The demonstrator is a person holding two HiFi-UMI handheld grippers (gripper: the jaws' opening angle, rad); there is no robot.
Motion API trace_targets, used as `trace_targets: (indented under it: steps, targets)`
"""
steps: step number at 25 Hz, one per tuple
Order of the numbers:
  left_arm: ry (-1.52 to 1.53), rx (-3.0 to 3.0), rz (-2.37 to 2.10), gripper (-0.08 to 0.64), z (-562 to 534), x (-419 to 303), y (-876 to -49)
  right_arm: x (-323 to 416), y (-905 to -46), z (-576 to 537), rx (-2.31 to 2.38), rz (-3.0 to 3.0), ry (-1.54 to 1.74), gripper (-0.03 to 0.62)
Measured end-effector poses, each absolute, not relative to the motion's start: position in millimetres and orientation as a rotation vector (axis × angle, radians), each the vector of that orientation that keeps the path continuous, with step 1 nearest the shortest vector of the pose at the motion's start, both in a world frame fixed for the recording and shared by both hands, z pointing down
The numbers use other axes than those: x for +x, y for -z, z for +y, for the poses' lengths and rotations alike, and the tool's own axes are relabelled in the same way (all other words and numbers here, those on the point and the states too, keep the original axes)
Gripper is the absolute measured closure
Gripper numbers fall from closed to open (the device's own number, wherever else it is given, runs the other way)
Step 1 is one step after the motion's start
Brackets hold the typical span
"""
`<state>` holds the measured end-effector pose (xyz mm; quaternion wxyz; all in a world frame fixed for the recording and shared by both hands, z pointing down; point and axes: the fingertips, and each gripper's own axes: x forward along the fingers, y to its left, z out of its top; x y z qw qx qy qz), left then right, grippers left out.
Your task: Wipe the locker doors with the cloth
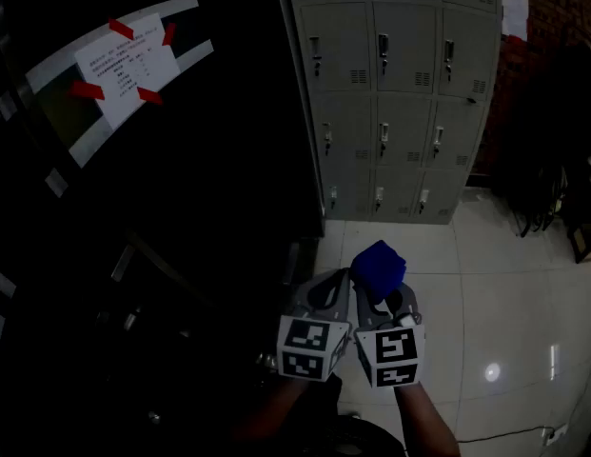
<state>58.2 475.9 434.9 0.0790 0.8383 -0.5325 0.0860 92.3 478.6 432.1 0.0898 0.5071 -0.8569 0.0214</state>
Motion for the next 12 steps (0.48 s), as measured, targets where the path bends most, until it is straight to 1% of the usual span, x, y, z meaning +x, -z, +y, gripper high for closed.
trace_targets:
  steps: [8,12]
  targets:
    - [-0.246,2.534,-1.576,0.555,379,46,-436,78,-437,387,1.519,-2.513,-0.045,0.522]
    - [-0.25,2.547,-1.532,0.555,322,27,-432,59,-430,329,1.543,-2.484,-0.056,0.522]
